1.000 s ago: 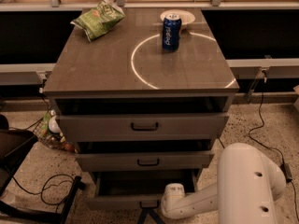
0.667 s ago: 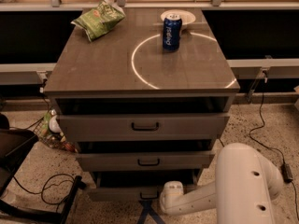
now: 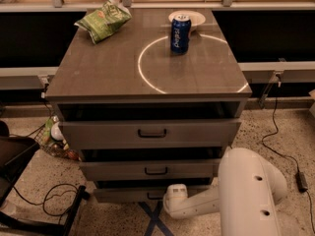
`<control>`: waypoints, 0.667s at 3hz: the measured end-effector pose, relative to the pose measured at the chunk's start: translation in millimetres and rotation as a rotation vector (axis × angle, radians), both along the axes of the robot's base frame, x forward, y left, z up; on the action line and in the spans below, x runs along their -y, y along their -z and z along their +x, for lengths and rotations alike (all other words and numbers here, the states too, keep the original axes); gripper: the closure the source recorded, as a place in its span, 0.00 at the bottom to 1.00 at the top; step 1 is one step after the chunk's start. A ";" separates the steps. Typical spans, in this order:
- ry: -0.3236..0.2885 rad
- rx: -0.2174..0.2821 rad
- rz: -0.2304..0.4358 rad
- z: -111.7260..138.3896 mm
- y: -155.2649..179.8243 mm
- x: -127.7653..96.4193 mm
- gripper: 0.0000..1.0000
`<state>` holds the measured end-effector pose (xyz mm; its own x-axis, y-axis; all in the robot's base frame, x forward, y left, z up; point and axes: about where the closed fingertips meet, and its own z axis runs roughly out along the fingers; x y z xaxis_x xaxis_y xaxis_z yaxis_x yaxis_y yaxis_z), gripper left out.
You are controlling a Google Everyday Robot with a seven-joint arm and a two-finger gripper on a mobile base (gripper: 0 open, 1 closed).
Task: Close bottom drawer
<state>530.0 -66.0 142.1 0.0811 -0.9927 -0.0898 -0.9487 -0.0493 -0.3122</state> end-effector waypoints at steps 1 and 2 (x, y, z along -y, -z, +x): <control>0.000 0.000 0.000 0.0 0.0 0.0 1.00; 0.007 0.002 -0.022 17.3 3.9 2.7 1.00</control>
Offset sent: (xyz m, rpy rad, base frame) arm 0.0412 -0.0066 -0.0065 -0.0495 -0.0093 -0.0172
